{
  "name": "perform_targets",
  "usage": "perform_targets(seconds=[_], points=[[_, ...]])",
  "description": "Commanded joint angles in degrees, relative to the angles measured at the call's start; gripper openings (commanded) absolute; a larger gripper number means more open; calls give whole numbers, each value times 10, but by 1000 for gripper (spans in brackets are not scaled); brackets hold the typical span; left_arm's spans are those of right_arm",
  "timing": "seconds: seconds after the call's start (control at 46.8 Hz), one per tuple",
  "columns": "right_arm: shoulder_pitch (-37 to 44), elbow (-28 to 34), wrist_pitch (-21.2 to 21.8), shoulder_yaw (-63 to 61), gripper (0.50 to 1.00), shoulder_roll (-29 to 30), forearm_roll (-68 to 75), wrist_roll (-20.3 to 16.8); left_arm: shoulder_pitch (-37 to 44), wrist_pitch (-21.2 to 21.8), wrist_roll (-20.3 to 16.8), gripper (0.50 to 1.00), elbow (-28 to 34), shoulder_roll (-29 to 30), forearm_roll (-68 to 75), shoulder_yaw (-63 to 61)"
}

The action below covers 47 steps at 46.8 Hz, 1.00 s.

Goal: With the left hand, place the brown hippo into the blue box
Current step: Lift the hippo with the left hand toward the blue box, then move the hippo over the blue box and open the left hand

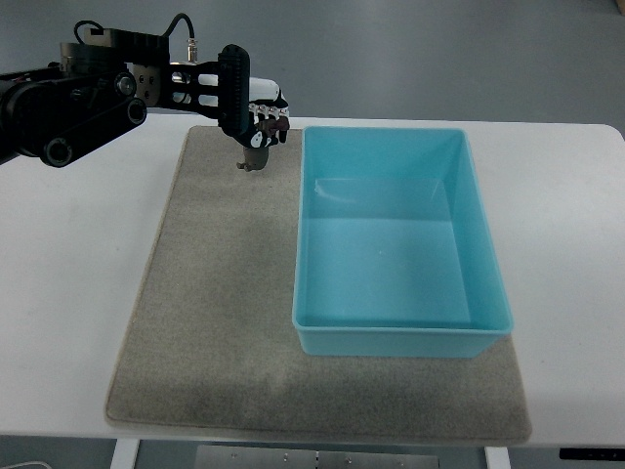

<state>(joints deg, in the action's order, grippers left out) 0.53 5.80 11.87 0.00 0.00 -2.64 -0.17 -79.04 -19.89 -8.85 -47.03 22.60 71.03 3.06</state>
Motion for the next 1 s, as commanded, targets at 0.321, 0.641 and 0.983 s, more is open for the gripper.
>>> perform_targets(seconds=[0.321,0.641,0.983], points=[[0,0,0,0,936,0,0,0,-25,9,0,500,-33,-2,3,19],[0,0,0,0,936,0,0,0,-41,9,0,500,-46,-3,3,27],[0,0,0,0,936,0,0,0,-38,21,-2,500,-103,-6,0,33]])
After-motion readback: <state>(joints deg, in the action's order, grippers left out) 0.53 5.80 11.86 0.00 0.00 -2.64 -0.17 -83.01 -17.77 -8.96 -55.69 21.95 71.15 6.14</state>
